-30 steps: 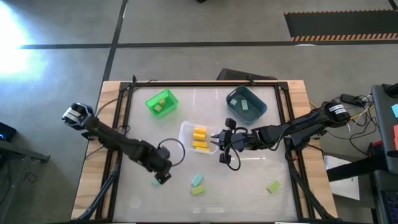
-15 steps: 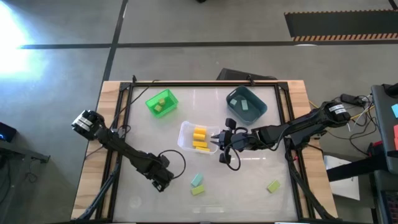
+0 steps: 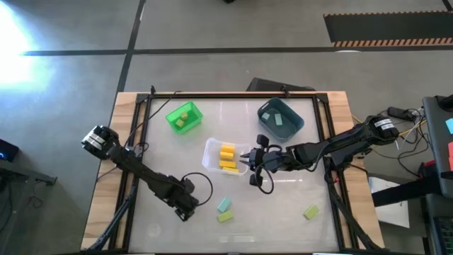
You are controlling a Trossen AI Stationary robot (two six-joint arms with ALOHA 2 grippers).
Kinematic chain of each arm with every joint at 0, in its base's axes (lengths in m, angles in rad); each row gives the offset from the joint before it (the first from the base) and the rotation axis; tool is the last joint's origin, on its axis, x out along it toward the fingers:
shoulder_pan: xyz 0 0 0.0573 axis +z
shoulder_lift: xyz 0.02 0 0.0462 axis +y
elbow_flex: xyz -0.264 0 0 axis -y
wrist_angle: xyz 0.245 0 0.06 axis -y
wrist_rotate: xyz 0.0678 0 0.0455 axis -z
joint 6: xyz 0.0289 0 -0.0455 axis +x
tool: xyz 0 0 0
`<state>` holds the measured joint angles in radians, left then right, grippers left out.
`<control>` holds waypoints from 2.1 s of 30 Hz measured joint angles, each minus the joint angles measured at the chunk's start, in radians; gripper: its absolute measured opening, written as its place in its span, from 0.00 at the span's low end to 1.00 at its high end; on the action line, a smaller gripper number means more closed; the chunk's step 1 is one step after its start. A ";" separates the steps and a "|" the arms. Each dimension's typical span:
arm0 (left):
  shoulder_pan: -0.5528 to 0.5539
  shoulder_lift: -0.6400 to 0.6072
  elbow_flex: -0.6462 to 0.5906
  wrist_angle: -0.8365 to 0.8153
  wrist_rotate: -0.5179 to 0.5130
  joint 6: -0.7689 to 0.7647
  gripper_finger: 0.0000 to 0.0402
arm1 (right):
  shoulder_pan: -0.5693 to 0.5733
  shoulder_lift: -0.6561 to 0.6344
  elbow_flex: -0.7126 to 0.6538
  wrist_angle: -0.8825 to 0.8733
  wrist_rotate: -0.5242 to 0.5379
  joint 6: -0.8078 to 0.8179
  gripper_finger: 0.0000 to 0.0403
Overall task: Sort & place blocks by color
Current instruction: Put the blue block into the blue bin
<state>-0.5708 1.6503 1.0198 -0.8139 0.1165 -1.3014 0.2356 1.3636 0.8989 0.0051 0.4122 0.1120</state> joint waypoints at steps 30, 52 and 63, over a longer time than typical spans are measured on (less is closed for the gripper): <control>0.004 0.052 -0.004 -0.006 -0.054 0.158 0.28 | 0.040 0.000 -0.003 -0.007 0.010 -0.020 0.16; 0.120 -0.354 -0.008 0.408 -0.510 1.108 0.28 | 0.185 -0.002 -0.048 0.368 0.087 -0.208 0.16; 0.121 -0.320 -0.014 0.709 -0.529 1.400 0.28 | 0.198 -0.002 -0.108 0.665 0.075 -0.333 0.16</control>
<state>-0.4496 1.3304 1.0054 -0.1050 -0.4129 0.0990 0.4339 1.3613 0.7908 0.6701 0.4876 -0.2210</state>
